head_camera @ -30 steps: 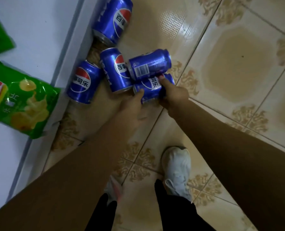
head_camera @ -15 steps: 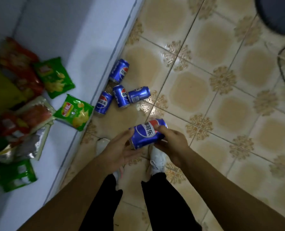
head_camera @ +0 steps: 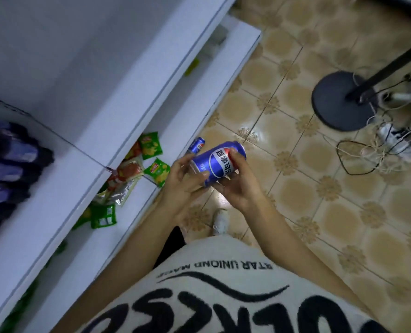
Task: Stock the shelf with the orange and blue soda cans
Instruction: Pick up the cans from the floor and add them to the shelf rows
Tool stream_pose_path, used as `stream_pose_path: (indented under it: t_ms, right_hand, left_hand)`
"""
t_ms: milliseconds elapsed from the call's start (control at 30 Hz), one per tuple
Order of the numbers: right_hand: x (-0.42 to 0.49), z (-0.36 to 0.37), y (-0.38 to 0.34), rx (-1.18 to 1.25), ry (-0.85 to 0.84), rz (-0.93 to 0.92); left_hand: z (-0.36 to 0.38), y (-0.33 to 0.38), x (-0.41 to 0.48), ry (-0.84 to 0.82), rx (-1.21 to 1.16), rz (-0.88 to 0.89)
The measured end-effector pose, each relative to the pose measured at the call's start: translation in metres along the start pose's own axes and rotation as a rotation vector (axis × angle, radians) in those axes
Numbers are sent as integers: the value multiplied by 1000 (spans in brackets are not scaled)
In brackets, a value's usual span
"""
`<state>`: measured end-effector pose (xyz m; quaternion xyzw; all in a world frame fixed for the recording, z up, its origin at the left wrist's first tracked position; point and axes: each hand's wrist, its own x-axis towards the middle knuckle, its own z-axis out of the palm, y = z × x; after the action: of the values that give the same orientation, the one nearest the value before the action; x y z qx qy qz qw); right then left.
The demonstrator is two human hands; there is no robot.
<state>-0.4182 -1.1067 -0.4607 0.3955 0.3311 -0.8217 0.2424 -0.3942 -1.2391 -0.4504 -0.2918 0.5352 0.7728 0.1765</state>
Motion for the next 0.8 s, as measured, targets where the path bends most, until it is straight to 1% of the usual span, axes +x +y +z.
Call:
stream_pose_path:
  t_ms: [100,200,267,333,400,500,567,700,800]
  right_hand:
    - [-22,15,-13,-81,-109,-87]
    - [-37,31,-30,-185,-193,-178]
    - [-49,43,-42,-315,-265,-243]
    - [-59,56,-52,-501,-322,-305]
    - [-67,67,-60,-650,-377,-354]
    - [-75,83,-66,-790,-454,-388]
    - [-80,93,-68,-821,-514,-404]
    - [-96,112,-66,-784,-577,-435]
    - [-111,128,-59,-879,-609,-581]
  left_hand:
    - [7,16,-26,-6,-141,50]
    - [12,25,-42,-57,-318,24]
    - [15,29,-50,-70,-432,-29]
    - [16,31,-55,-70,-527,-65]
    - [19,33,-58,-83,-630,-53]
    - [21,43,-66,-92,-767,-36]
    - [20,52,-72,-99,-791,0]
    - [12,71,-84,-134,-789,79]
    - [1,84,-95,-163,-730,151]
